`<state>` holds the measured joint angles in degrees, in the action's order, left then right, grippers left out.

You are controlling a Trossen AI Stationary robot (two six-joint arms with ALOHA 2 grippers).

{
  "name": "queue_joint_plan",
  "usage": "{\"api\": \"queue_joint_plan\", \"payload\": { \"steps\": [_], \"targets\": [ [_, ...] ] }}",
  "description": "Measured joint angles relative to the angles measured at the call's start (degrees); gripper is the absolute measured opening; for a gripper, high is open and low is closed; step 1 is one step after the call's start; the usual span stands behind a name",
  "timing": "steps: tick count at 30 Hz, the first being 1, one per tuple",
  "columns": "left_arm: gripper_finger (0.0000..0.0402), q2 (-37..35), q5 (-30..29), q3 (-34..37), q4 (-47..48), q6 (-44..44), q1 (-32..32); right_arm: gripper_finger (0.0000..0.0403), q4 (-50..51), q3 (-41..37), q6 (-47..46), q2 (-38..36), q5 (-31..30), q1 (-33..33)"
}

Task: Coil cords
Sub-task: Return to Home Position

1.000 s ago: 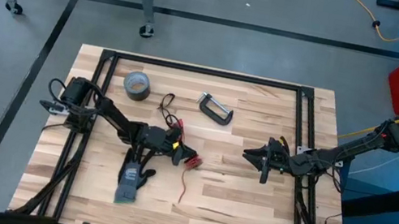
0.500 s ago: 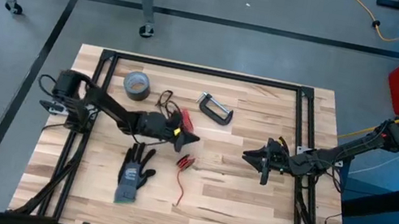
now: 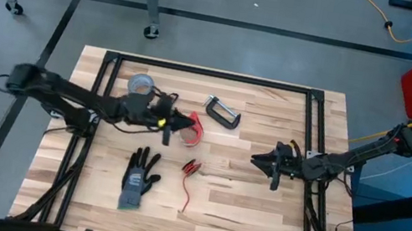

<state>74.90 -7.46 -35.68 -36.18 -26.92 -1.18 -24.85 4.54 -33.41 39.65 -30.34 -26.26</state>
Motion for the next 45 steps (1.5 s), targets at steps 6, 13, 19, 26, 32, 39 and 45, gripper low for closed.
{"api": "queue_joint_plan", "payload": {
  "steps": [6, 13, 19, 26, 32, 39, 45],
  "targets": [
    [0.0010, -16.6, -10.5, 0.0, 16.4, 7.0, 2.8, 0.0095, -3.0, 0.0, 5.6, -5.3, 3.9, 0.0],
    [0.0010, -35.0, -12.6, 0.0, 32.6, 11.0, 7.8, 0.0095, 0.5, 0.0, 12.8, -16.8, 4.5, 0.0],
    [0.0010, -46.3, -17.4, 1.1, 43.7, 11.1, 10.7, 0.0095, 11.6, 0.0, 14.2, -27.3, 2.1, 0.0],
    [0.0010, -57.8, -19.3, 7.7, 46.4, 12.6, 11.3, 0.0095, 19.3, 0.0, 14.3, -36.2, 1.4, 0.0],
    [0.0010, -65.9, -19.3, 14.8, 45.6, 12.3, 11.3, 0.0095, 22.1, 0.1, 14.4, -39.5, 0.8, 0.0],
    [0.0010, -72.6, -19.3, 23.8, 36.7, 15.4, 11.3, 0.0095, 27.0, 2.9, 16.0, -39.5, -1.6, 0.0],
    [0.0010, -74.7, -19.1, 29.7, 28.9, 19.8, 11.3, 0.0095, 35.1, 8.9, 19.0, -39.5, -2.1, 0.0]
  ]
}}
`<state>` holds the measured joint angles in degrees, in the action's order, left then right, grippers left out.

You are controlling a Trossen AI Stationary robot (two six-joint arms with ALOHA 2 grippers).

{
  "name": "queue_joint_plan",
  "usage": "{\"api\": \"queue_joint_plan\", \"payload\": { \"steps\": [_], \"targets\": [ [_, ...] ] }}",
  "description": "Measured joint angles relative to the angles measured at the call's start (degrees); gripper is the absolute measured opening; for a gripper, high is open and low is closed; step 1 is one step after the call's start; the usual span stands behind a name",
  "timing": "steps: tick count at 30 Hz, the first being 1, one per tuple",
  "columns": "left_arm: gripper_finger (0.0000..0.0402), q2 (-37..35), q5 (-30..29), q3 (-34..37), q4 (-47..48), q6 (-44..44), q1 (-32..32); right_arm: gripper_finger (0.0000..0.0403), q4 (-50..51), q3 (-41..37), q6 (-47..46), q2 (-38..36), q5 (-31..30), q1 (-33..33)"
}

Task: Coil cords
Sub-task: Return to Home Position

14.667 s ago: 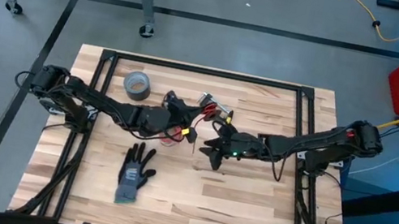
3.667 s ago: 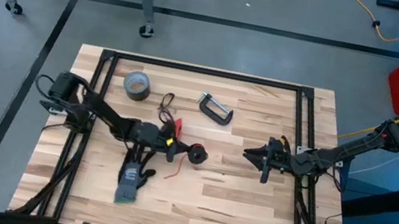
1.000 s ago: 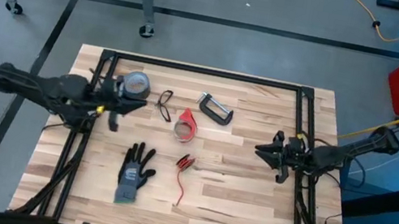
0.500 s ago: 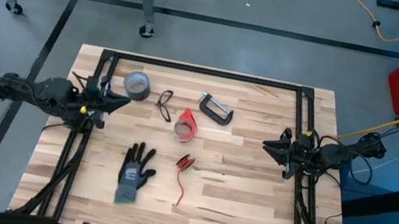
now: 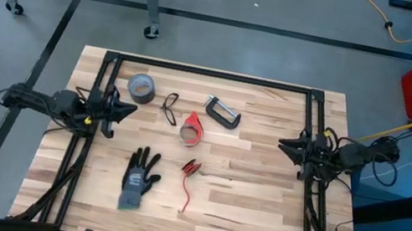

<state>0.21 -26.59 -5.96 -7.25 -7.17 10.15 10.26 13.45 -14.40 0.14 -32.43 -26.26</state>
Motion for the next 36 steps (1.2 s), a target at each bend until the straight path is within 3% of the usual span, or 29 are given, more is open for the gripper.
{"api": "queue_joint_plan", "payload": {
  "steps": [9, 21, 26, 36],
  "targets": [
    [0.0010, 0.0, 0.0, 3.9, -2.8, 2.3, 0.0, 0.0095, 14.8, 9.5, 0.4, 0.0, -0.6, 0.0],
    [0.0010, 0.0, 0.0, 5.4, -4.8, 7.3, -0.1, 0.0095, 23.9, 10.4, -3.4, 0.0, 0.0, 0.0],
    [0.0010, 0.0, 0.0, 5.4, -3.9, 7.3, -0.1, 0.0095, 17.6, 5.9, -3.8, 0.0, -0.1, 0.0],
    [0.0010, 0.0, 0.0, 5.4, -3.7, 7.2, -0.1, 0.0095, -9.0, -10.1, 2.4, 0.0, 1.1, 0.0]
  ]
}}
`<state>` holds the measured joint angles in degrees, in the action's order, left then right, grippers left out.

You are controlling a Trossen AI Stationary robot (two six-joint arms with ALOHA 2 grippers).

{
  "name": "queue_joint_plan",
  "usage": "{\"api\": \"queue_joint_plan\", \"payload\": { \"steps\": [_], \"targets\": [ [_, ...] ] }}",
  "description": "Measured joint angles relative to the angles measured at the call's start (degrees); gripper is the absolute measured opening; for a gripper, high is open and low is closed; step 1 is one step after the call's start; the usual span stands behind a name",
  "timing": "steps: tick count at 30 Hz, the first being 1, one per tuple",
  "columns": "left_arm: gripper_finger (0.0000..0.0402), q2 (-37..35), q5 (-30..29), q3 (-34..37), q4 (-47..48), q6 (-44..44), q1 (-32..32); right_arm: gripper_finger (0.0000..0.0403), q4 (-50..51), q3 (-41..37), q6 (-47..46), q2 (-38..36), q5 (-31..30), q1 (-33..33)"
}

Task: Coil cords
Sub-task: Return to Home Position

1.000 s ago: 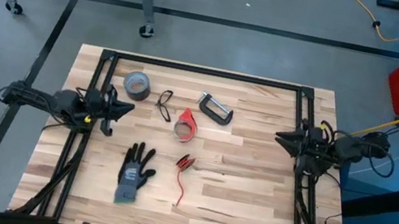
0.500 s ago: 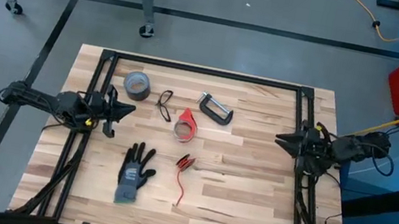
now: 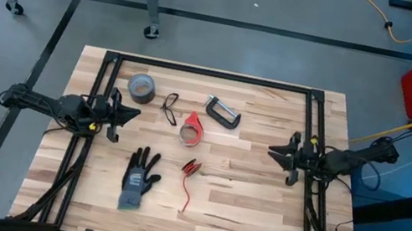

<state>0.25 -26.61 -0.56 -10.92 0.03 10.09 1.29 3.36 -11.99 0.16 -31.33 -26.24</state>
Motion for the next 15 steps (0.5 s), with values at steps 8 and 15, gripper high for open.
{"api": "queue_joint_plan", "payload": {
  "steps": [8, 15],
  "targets": [
    [0.0010, 0.0, 0.0, 0.0, 0.0, 0.6, 0.0, 0.0095, -9.0, -2.3, 10.6, 0.0, -2.0, 0.0],
    [0.0010, 0.0, 0.0, 0.0, 0.0, 0.7, 0.0, 0.0095, -8.9, -2.4, 10.9, 0.0, 1.1, 4.1]
  ]
}}
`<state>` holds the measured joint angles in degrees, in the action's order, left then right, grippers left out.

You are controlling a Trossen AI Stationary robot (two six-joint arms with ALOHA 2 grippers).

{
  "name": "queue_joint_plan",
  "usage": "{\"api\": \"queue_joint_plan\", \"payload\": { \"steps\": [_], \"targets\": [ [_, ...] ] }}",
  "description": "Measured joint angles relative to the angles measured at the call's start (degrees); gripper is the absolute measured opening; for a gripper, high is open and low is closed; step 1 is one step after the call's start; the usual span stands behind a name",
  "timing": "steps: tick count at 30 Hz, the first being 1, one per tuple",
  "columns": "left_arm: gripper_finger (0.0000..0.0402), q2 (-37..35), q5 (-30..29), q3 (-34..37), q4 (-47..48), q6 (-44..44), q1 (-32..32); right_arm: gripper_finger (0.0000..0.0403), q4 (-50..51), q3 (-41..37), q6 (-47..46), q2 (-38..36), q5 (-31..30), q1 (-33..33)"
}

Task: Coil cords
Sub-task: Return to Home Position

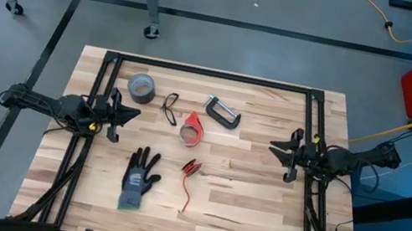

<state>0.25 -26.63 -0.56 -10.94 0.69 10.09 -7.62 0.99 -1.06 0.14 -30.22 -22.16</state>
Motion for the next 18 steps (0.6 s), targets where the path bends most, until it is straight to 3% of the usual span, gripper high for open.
{"api": "queue_joint_plan", "payload": {
  "steps": [13, 18],
  "targets": [
    [0.0010, 0.0, 0.0, 0.0, 0.2, -0.6, 0.0, 0.0095, 2.0, 0.0, -0.9, 0.0, 23.7, 16.5],
    [0.0010, 0.0, 0.0, 0.0, 2.8, -1.7, 0.0, 0.0095, 4.5, 0.0, -0.5, 0.0, 30.0, 22.6]
  ]
}}
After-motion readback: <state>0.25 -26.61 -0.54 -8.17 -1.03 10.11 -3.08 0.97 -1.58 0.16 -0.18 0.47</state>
